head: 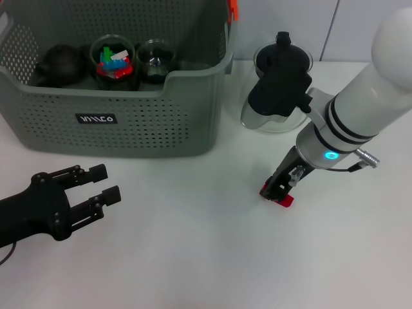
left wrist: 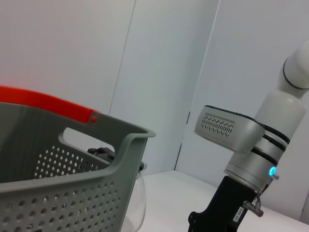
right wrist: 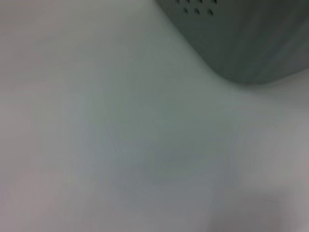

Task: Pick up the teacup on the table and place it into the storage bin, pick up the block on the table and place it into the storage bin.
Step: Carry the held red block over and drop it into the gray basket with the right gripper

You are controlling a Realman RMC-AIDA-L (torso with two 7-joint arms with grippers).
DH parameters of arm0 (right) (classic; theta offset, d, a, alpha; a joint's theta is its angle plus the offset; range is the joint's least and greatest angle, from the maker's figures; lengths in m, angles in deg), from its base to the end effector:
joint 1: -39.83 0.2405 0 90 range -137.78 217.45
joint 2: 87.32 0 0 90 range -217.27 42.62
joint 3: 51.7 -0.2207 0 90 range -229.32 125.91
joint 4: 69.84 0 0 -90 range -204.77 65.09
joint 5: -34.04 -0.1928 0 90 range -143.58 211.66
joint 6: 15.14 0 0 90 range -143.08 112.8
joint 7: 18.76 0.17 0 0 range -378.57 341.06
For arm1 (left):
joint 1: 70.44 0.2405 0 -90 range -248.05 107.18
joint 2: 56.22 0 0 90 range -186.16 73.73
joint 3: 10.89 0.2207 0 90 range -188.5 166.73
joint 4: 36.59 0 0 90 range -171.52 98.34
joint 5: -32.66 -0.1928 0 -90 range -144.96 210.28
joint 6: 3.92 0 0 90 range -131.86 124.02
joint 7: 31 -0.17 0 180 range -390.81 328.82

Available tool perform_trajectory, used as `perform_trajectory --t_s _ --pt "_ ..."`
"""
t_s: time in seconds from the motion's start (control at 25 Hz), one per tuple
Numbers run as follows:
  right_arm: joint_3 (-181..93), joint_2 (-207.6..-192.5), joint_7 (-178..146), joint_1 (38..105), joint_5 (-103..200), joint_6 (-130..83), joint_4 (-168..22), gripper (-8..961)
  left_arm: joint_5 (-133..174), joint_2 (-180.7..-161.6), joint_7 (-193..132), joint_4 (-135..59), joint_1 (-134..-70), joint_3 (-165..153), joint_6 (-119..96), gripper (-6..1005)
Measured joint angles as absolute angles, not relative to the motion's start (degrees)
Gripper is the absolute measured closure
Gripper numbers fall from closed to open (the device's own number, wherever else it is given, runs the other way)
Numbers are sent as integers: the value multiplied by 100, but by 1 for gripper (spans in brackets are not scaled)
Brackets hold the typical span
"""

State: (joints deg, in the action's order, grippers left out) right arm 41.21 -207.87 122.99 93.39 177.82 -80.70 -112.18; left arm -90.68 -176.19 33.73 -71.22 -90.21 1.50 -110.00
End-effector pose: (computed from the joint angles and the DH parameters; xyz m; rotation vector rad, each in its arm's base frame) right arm 0.1620 0.3544 -0.0957 -2.7065 0.6390 -0.6498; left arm -0.2639 0.2385 0.0271 -2.4843 -0.6527 -0.9589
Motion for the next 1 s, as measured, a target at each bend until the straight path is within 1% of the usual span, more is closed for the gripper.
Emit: perform_trajectory --t_s 0.28,0.52,0.6,0.76,0.88,0.92,1.0 --pt "3562 -20760 12272 9245 17777 -8554 -11605 761 -9064 -17619 3377 -7122 -9009 150 -11000 444" --pt "2029 -20736 12030 8708 17476 -10253 -13591 762 -9064 -17619 3378 -7122 -9007 141 -11000 443" --pt "1271 -20689 11788 8658 16957 -11003 -14037 762 -9064 -17619 3381 -7122 -9019 142 -11001 443" --pt "-242 -20544 11485 8689 15622 -12171 -14454 762 -9058 -17613 3386 -7122 -9037 142 -11034 442" --pt "-833 -20463 11349 8585 14477 -12303 -14542 761 -9056 -17611 3387 -7122 -9038 139 -11038 442" --pt "-881 -20459 11263 8532 14131 -12168 -14526 761 -9055 -17610 3387 -7122 -9037 127 -11038 442" --pt "-830 -20514 11028 8463 13745 -11778 -14444 761 -9055 -17609 3387 -7122 -9039 92 -11034 442"
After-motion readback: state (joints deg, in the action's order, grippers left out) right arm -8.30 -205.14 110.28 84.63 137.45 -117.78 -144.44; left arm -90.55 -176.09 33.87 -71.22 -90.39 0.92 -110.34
